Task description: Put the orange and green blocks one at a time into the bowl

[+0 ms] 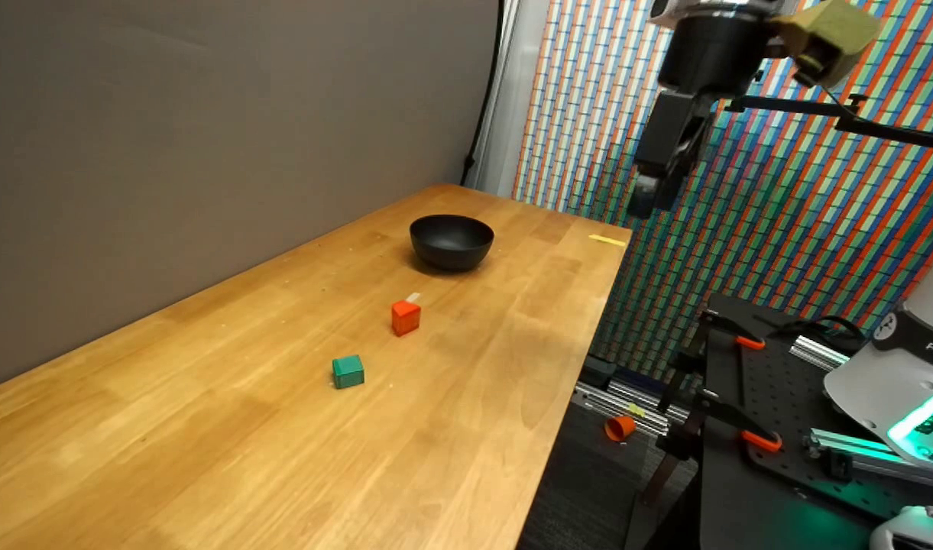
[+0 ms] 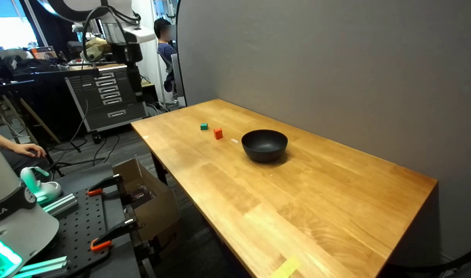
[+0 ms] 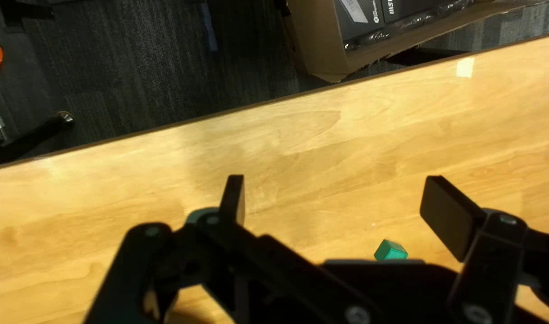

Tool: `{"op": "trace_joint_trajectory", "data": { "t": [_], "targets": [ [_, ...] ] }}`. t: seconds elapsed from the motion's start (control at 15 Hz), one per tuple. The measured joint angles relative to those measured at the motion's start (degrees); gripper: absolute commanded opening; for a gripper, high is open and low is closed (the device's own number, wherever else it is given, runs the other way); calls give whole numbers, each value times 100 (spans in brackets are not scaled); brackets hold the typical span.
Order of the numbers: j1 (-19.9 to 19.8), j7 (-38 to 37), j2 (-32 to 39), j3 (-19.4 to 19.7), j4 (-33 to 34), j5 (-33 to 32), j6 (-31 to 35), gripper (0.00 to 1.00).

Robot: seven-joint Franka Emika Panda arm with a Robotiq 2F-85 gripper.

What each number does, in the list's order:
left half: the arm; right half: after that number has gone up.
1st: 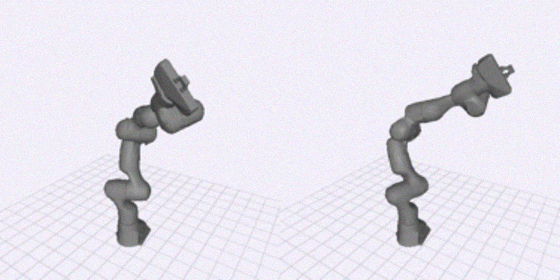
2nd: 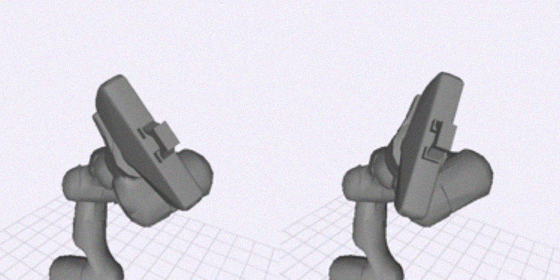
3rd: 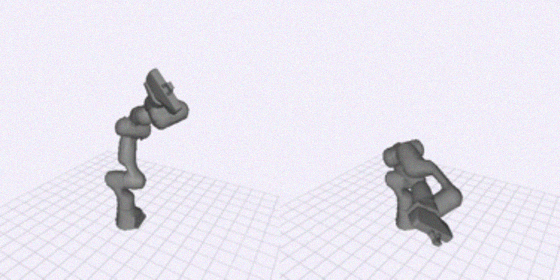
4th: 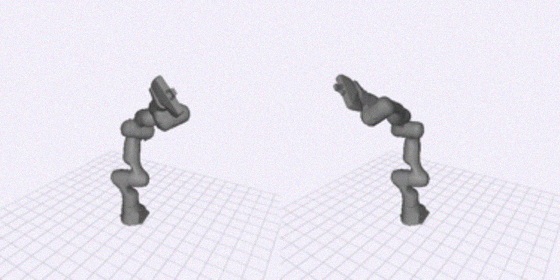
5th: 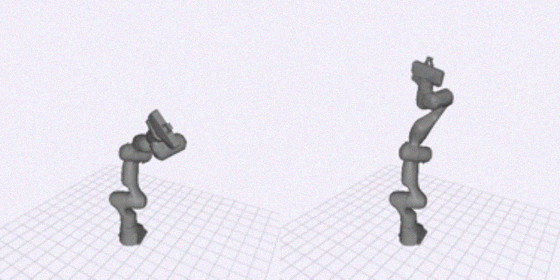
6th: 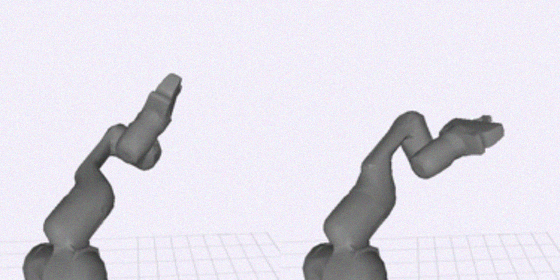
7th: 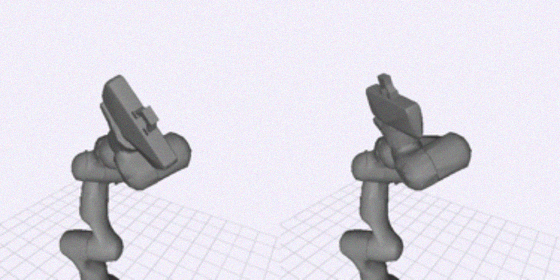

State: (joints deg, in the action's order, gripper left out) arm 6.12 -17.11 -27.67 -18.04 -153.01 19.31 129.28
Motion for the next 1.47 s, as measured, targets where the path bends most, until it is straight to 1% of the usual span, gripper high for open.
{"op": "trace_joint_trajectory", "data": {
  "t": [0.2,0.33,0.53,0.8,1.2,1.47],
  "targets": [
    [-170,234,1060,-92,565,-147,212,100],
    [-251,274,1774,-124,999,-413,296,100],
    [-150,274,2850,44,1729,-983,359,100],
    [130,265,4299,379,2838,-1572,544,100],
    [690,246,6261,910,4745,-1803,714,100],
    [993,125,7288,1291,5954,-1891,708,100]
  ]
}}
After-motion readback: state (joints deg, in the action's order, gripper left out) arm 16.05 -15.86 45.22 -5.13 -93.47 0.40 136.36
